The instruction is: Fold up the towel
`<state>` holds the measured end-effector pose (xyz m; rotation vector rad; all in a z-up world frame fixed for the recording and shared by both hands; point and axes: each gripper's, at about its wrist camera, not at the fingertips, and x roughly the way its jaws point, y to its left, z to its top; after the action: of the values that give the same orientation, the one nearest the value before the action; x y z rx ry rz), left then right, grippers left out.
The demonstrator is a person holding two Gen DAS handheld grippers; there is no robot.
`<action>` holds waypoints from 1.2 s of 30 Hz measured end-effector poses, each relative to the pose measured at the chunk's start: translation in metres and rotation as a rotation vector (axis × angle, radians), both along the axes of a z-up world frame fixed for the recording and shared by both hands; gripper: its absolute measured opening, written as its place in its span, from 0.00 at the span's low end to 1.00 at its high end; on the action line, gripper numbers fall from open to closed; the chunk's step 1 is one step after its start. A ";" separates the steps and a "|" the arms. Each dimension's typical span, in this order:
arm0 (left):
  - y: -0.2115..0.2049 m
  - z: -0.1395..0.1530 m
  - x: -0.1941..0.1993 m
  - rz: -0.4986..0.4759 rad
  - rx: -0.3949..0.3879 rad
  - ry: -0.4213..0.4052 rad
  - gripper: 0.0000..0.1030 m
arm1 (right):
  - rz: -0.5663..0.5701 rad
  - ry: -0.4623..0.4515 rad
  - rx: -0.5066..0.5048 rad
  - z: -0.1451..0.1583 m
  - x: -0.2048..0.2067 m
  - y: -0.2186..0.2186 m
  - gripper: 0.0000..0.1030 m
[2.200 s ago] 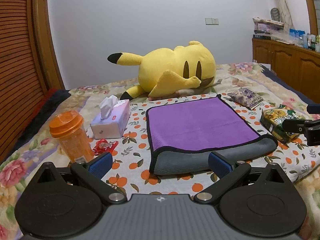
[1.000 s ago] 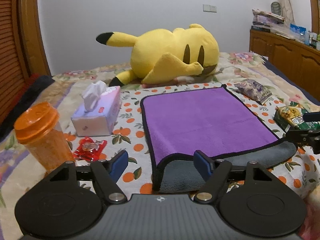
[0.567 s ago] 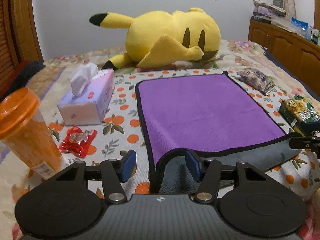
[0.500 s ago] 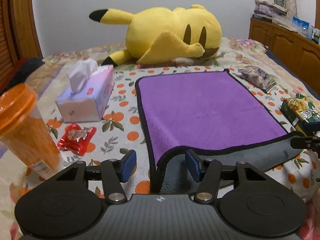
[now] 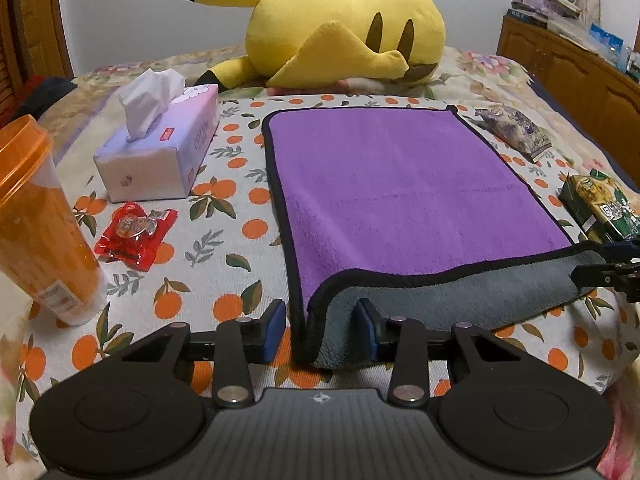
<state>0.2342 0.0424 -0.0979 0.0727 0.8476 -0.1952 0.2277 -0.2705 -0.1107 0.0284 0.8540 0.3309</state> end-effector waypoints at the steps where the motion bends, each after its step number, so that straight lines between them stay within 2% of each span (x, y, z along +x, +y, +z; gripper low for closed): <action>1: 0.000 0.000 0.000 -0.002 -0.002 0.002 0.35 | 0.005 0.004 0.001 0.000 0.000 0.000 0.60; 12: -0.005 0.001 -0.003 -0.030 -0.001 0.004 0.12 | 0.020 0.015 -0.036 0.001 0.000 -0.001 0.22; 13: -0.006 0.002 -0.004 -0.032 -0.003 0.001 0.09 | 0.022 0.014 -0.041 0.001 0.000 -0.001 0.21; 16: -0.007 0.005 -0.006 -0.040 -0.005 -0.014 0.07 | 0.025 0.006 -0.049 0.001 -0.001 -0.001 0.16; 17: -0.008 0.007 -0.007 -0.043 -0.005 -0.023 0.07 | 0.028 0.003 -0.050 0.001 -0.001 0.000 0.05; 36: -0.017 0.041 -0.024 -0.044 -0.007 -0.165 0.07 | 0.018 -0.119 -0.023 0.020 -0.003 -0.005 0.04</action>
<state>0.2103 0.0257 -0.0572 0.1000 0.6809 -0.2306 0.2247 -0.2752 -0.0911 -0.0203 0.7408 0.3360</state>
